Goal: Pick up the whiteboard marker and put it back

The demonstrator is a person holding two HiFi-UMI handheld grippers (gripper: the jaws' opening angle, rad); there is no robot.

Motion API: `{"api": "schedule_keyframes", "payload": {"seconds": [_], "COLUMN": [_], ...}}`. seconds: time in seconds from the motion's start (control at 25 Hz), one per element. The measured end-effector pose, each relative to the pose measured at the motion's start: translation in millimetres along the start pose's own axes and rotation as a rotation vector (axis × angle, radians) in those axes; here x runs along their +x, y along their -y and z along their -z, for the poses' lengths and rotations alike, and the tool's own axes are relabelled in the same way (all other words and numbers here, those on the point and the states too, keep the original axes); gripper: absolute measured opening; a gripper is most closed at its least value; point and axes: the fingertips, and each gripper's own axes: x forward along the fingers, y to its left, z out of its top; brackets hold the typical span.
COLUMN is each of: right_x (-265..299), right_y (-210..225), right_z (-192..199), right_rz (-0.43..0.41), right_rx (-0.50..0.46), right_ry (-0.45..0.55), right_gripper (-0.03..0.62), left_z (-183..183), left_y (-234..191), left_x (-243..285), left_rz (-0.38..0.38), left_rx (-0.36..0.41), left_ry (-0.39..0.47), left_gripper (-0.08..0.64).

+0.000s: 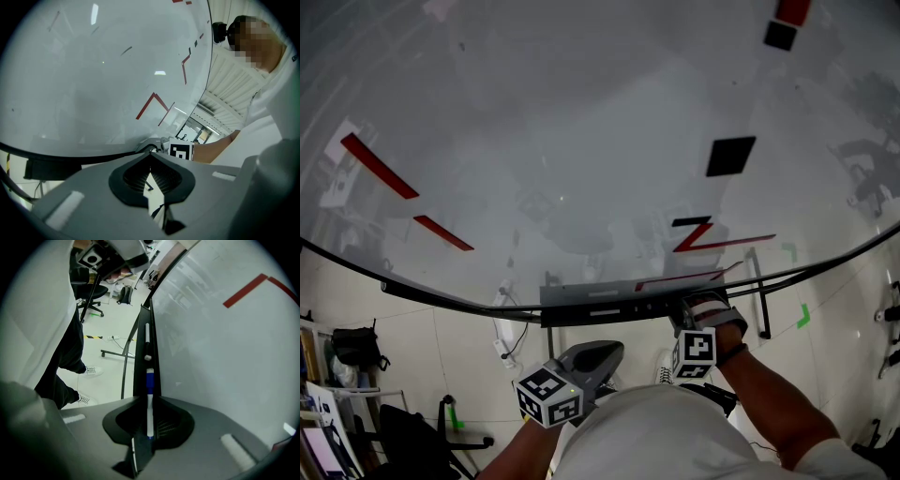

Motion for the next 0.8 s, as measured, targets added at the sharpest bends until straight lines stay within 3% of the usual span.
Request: {"api": "schedule_keyframes", "payload": {"seconds": [0.6,0.8], "right_x": [-12.9,-20.3], "right_y": [-0.7,-2.1], "right_z": [-1.7,-2.8], "right_rz": [0.009,0.002], "right_rx": [0.054,0.088], "right_ry": [0.029,0.046], "right_gripper": [0.048,0.012], "left_z": [2.1,1.6], "left_y": [1.3,3.6], "left_x": [4.2,5.7], "left_rz": [-0.002,-0.001], "left_rx": [0.008,0.017], "left_ry": [-0.011,-0.013], "left_gripper": [0.017,0.017]}}
